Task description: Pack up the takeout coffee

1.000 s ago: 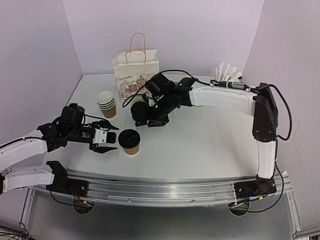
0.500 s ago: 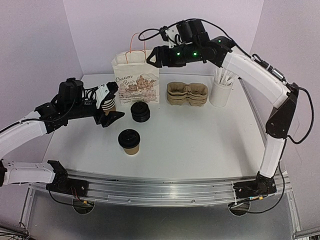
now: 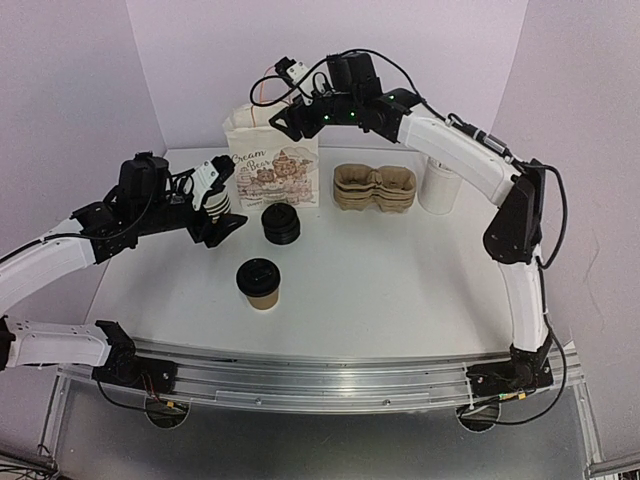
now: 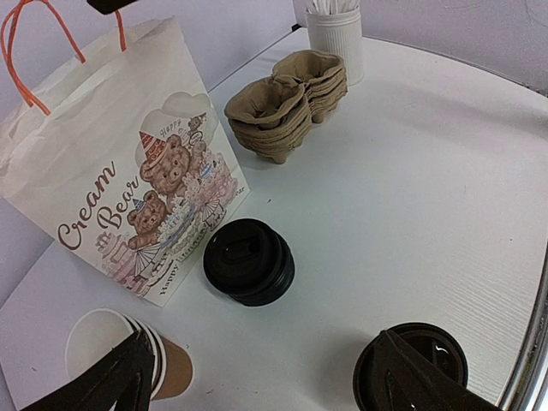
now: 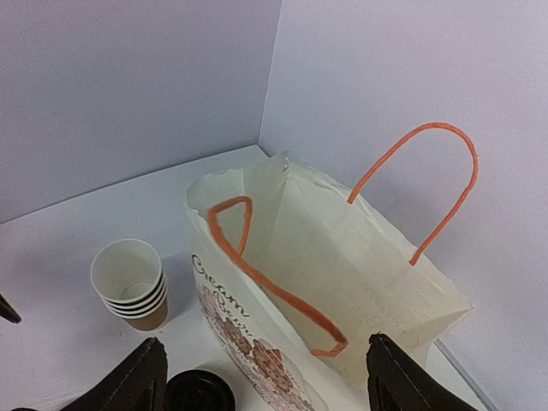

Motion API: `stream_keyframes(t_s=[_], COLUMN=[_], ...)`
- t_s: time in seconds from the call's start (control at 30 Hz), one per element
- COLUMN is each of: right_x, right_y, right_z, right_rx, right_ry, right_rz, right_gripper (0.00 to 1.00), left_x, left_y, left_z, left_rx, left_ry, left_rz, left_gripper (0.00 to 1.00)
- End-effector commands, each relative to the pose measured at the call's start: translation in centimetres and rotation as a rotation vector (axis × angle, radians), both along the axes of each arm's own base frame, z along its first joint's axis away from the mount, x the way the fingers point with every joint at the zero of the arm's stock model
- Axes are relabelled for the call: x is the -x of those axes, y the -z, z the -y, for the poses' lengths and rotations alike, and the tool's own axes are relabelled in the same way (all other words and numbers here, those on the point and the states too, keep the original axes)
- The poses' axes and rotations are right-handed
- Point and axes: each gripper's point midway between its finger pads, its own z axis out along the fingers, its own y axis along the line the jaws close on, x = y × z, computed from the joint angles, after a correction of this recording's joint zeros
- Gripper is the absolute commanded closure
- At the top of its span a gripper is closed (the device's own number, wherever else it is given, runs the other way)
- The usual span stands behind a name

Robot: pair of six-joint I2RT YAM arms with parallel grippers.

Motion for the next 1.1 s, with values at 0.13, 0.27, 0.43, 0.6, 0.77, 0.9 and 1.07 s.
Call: stream_keyframes(t_s=[0.13, 0.27, 0.43, 0.6, 0.77, 0.9, 1.07], right_x=[-3.8, -4.1, -3.9, -4.9, -7.5, -8.3, -7.7], right_y=[-1.9, -1.6, -1.5, -2.4, -4.1, -7.9, -12.5], right_z=[-1.0, -1.3, -1.6, -1.3, -0.7, 0.0, 1.4], right_rx=[-0.107, -0.145, -0.165, -0.193, -0.238, -0.314, -0.455], right_ry=[0.004, -0.022, -0.04, 0.009, 0.125, 0.187, 0.228], right_rz=[0.106, 0.084, 0.069, 0.115, 0.264, 0.387, 0.493], right_gripper=[0.28, 0.47, 0.88, 1.0, 1.0, 1.0, 1.0], left_x=[-1.1, -1.2, -1.2, -1.1, -1.1, -1.0, -1.0], left_y=[-2.3, -2.1, -1.8, -1.6, -1.5, -1.6, -1.6], left_z=[0.3, 0.1, -0.1, 0.0, 0.0, -0.1, 0.0], left_rx=[0.043, 0.031, 0.026, 0.025, 0.018, 0.007, 0.004], left_ry=[-0.017, -0.018, -0.029, -0.02, -0.014, -0.01, -0.005], left_rz=[0.069, 0.082, 0.081, 0.082, 0.089, 0.093, 0.098], left_gripper=[0.12, 0.12, 0.12, 0.12, 0.12, 0.12, 0.12])
